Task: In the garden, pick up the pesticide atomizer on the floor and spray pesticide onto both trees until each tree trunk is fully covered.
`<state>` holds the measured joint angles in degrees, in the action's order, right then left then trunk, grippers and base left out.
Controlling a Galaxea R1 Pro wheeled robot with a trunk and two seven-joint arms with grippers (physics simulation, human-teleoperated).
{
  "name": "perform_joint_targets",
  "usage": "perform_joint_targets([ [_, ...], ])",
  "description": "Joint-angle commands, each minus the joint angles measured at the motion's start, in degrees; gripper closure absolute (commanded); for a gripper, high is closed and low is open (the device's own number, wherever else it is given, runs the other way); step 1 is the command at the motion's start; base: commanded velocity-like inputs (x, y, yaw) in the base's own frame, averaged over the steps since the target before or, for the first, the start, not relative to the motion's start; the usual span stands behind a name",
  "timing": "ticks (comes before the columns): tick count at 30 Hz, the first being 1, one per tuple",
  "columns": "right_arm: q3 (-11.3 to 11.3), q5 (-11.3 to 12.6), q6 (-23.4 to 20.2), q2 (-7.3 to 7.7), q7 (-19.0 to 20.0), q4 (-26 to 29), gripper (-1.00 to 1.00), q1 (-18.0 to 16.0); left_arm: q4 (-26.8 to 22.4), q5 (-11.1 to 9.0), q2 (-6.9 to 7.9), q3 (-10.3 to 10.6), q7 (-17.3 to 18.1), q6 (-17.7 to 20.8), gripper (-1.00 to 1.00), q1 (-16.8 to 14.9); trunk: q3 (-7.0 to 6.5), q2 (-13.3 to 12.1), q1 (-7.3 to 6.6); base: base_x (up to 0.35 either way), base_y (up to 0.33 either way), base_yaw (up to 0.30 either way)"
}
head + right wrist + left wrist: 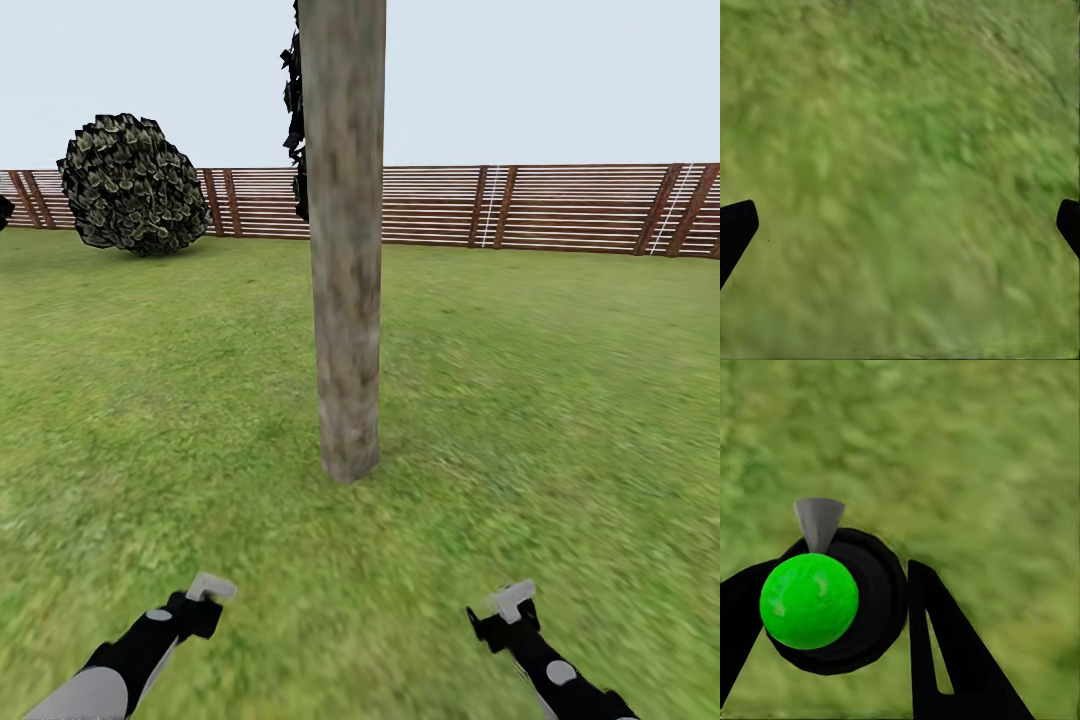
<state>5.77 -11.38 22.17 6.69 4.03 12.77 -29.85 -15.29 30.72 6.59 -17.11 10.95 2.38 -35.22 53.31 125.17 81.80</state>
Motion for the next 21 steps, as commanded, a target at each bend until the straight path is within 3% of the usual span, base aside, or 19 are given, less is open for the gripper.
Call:
perform_joint_targets([
  [1,-1.5,0.1,0.2,0.02,-2.5,-0.9,-1.0,0.0,-0.3,-0.9,-0.19,-0.5,-0.1,1.7,1.0,-0.2,0.05,0.0,-0.01,0.0,0.0,0.0],
  [2,-3.8,0.2,0.2,-0.09,-6.3,-2.7,-1.0,0.0,-0.9,-3.0,-0.72,-0.5,-0.7,5.2,1.0,-1.4,0.05,0.0,-0.01,0.0,0.0,0.0],
  [4,-5.0,0.2,0.3,-0.27,-8.4,-3.8,-1.0,0.0,-1.6,-4.3,-1.42,-0.4,-1.0,10.9,1.0,-3.6,0.05,0.0,-0.01,0.0,0.0,0.0],
  [5,-5.3,0.2,0.4,-0.32,-8.9,-4.2,-1.0,0.0,-2.4,-4.6,-1.57,-0.3,-1.0,15.1,1.0,-5.3,0.05,0.0,-0.01,0.0,0.0,0.0],
  [7,-5.6,0.3,0.9,-0.36,-9.2,-4.5,-1.0,0.2,-3.3,-4.7,-1.61,-0.3,-0.9,18.7,1.0,-6.8,0.05,0.0,-0.01,0.0,0.0,0.0],
  [8,-6.6,0.3,3.2,-0.41,-9.7,-4.8,-1.0,0.7,-4.4,-4.9,-1.68,-0.3,-0.7,22.4,1.0,-8.0,0.05,0.0,-0.01,0.0,0.0,0.0],
  [12,-10.4,0.2,6.9,-0.59,-11.6,-5.2,-1.0,1.4,-6.1,-4.9,-1.87,-0.1,1.0,25.4,1.0,-8.5,0.05,0.0,-0.01,0.0,0.0,0.0],
  [21,-11.0,0.2,7.4,-0.65,-11.8,-5.2,-1.0,1.6,-6.5,-4.9,-2.65,0.1,2.8,25.8,1.0,-8.8,0.05,0.0,-0.01,0.162,-0.101,0.0],
])
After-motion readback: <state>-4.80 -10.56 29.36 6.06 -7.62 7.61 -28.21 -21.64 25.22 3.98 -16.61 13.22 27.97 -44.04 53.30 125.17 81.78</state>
